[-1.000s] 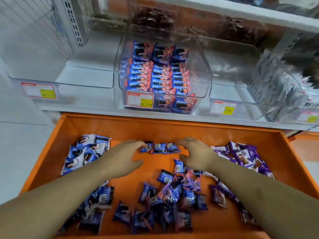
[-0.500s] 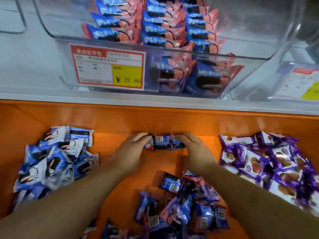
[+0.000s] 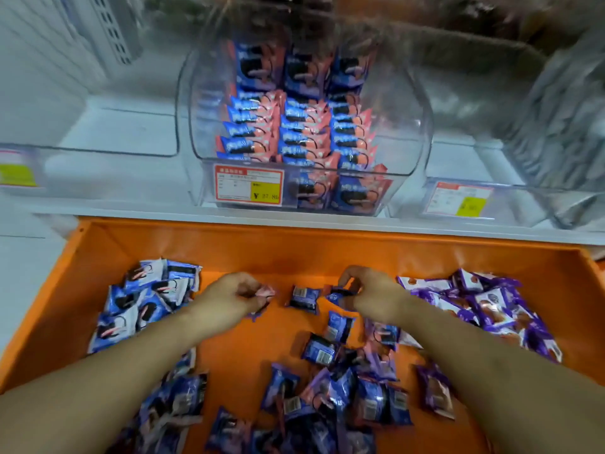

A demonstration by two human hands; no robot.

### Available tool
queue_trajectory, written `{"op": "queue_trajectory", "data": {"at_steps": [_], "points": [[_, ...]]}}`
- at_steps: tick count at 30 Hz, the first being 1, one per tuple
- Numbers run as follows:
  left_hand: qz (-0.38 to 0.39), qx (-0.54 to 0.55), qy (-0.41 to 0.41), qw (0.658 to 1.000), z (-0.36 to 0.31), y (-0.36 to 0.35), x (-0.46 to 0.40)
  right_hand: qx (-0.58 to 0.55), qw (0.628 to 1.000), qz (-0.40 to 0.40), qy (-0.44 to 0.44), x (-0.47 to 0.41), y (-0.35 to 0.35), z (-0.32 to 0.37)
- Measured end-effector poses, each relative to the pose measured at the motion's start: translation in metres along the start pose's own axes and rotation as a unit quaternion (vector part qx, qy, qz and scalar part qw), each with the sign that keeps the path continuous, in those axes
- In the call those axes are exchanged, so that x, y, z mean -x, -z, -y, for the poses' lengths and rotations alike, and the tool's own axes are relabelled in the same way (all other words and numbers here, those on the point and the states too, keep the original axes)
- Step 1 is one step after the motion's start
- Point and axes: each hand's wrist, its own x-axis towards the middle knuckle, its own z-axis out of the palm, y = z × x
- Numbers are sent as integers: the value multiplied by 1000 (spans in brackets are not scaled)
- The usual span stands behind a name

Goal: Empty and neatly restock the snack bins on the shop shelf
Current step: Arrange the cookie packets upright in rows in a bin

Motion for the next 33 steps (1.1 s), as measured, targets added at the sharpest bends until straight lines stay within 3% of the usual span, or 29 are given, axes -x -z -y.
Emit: {"op": "queue_trajectory", "data": {"at_steps": [4,9,16,18,22,27,33], "points": [[12,100,7,995,-51,36,58,-135,989,56,21,56,48,49],[-9,271,-57,961,-115,60,141,-353,924,104,104,137,86,93],[0,384,-105,917,-165,77,212,-533,829,59,157,217,98,144],[-14,373,-136,918,-170,79,220,-553,813,51,173,226,91,152],[-57,335,-161,927,-173,92,219,-488,848,-17,206,226,87,162],[-91,307,-156,934,-171,112,215,-469,849,-69,235,214,101,166],[-205,132,-188,951,-170,123,212,-443,854,-100,254,199,103,172]]}}
